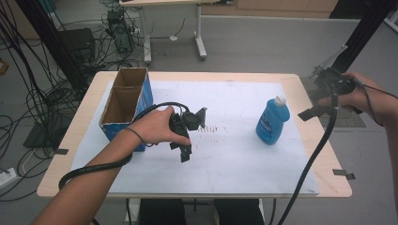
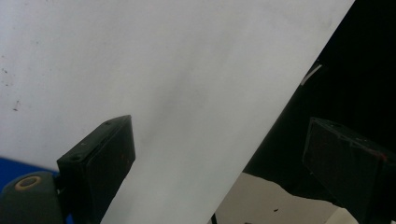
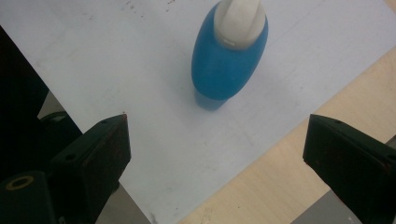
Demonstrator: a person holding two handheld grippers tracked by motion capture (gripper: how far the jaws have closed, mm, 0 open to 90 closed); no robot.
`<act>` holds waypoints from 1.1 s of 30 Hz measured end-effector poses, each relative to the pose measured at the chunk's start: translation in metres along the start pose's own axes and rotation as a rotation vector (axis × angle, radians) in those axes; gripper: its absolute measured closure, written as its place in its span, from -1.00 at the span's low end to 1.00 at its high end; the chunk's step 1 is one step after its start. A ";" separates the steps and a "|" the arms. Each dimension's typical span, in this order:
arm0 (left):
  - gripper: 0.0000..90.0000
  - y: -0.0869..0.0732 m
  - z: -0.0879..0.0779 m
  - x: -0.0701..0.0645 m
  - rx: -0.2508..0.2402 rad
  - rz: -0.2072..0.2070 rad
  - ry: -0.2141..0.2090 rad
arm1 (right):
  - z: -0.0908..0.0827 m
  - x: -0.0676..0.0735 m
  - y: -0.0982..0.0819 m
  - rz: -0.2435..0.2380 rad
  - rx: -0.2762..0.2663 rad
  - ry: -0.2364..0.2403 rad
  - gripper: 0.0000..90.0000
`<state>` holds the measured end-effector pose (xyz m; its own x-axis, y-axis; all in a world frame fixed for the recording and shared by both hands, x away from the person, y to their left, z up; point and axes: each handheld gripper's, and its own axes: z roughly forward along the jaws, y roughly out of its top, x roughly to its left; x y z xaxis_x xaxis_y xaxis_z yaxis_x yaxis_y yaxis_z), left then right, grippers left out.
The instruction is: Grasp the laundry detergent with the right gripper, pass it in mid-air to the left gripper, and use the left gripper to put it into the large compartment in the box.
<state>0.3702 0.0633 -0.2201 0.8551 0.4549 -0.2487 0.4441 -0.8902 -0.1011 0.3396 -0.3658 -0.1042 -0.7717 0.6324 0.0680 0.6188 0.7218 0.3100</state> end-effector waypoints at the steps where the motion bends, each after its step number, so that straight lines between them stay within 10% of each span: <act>1: -0.79 0.000 0.000 0.000 0.000 0.002 0.003 | 0.002 0.000 -0.005 0.007 -0.009 -0.002 -0.84; 33: -0.79 0.001 0.005 -0.003 -0.003 0.002 -0.006 | 0.047 0.023 -0.105 0.148 -0.247 -0.089 -0.87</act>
<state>0.3664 0.0609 -0.2240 0.8544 0.4530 -0.2546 0.4433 -0.8910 -0.0975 0.2638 -0.4134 -0.1792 -0.6533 0.7555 0.0501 0.6608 0.5367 0.5247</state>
